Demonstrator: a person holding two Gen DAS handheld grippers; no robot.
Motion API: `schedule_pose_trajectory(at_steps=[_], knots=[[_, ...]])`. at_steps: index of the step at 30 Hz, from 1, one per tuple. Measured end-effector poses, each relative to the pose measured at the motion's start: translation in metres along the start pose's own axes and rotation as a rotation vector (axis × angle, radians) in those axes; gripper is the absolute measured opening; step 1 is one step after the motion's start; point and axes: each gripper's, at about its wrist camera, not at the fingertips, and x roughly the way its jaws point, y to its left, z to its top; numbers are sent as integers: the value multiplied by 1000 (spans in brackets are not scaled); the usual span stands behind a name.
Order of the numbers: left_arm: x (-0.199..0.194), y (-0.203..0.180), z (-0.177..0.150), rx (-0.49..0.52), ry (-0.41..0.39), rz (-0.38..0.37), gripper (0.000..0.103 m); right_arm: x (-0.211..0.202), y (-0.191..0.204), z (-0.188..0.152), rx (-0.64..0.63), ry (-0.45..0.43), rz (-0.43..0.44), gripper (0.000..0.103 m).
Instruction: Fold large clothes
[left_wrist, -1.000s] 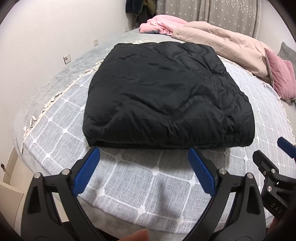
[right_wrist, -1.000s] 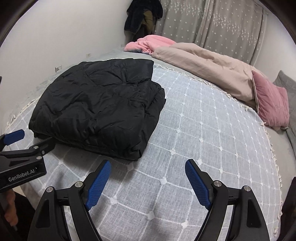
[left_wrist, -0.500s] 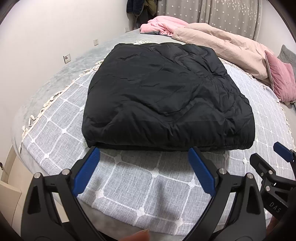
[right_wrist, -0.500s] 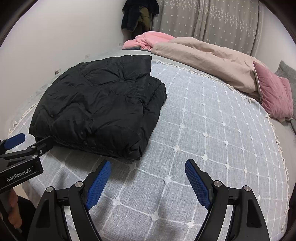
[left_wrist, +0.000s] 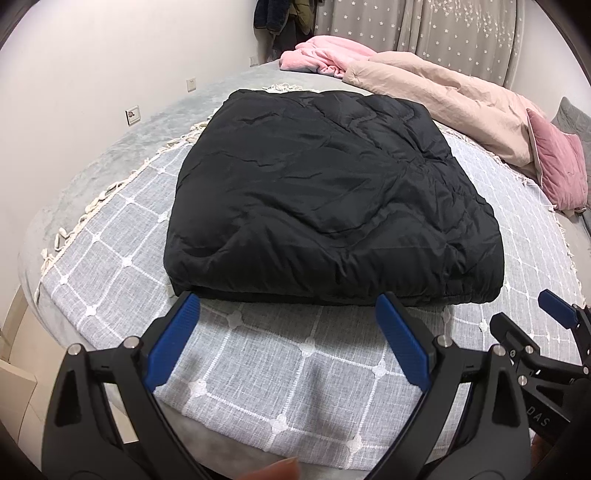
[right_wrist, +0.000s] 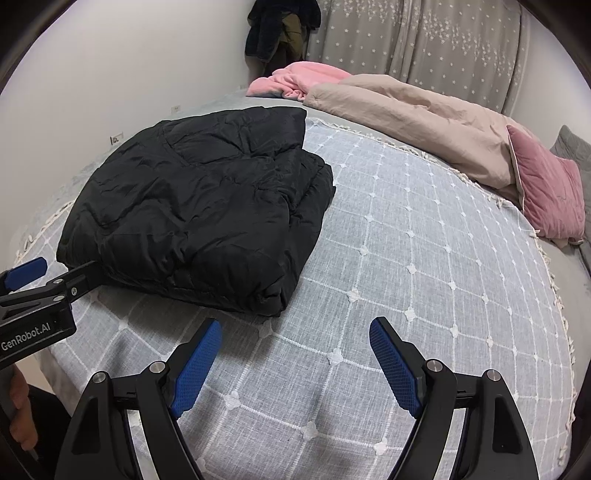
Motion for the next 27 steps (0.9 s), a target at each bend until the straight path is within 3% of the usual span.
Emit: schedule_pose_trajectory(at_steps=[27], knots=[[-2, -2, -1, 4, -4, -4, 96, 0, 0, 0, 0, 2, -3, 83]])
